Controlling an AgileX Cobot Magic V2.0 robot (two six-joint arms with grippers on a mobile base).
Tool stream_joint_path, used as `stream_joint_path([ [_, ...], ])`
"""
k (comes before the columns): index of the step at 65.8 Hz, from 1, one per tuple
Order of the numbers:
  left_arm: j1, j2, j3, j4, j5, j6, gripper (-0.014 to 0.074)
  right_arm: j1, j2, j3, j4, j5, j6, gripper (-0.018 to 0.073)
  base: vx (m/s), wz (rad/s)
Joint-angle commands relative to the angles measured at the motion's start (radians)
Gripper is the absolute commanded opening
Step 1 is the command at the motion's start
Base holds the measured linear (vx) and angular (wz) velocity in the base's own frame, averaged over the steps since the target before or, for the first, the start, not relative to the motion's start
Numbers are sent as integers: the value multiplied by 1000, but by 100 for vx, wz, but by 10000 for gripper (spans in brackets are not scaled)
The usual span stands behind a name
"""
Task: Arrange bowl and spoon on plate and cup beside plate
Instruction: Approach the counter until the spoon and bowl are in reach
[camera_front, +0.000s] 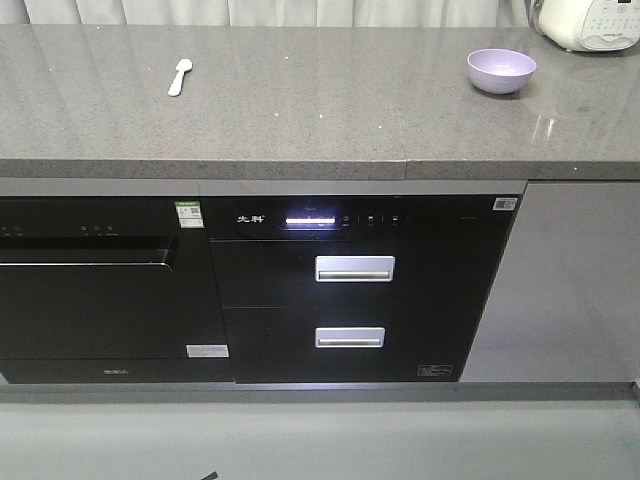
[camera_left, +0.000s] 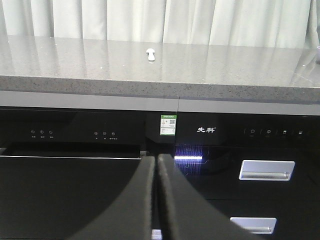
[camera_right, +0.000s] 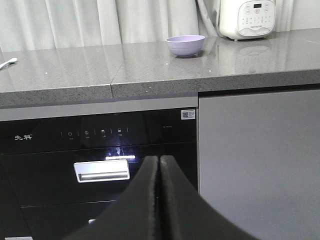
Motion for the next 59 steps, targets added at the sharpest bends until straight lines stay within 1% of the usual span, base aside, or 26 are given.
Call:
stream_joint_path([
  [1, 0, -17, 30, 0, -70, -10, -6, 1, -14, 16, -11, -71, -1, -5, 6, 0],
  [59, 0, -17, 30, 0, -70, -10, -6, 1, -14, 16, -11, -71, -1, -5, 5, 0],
])
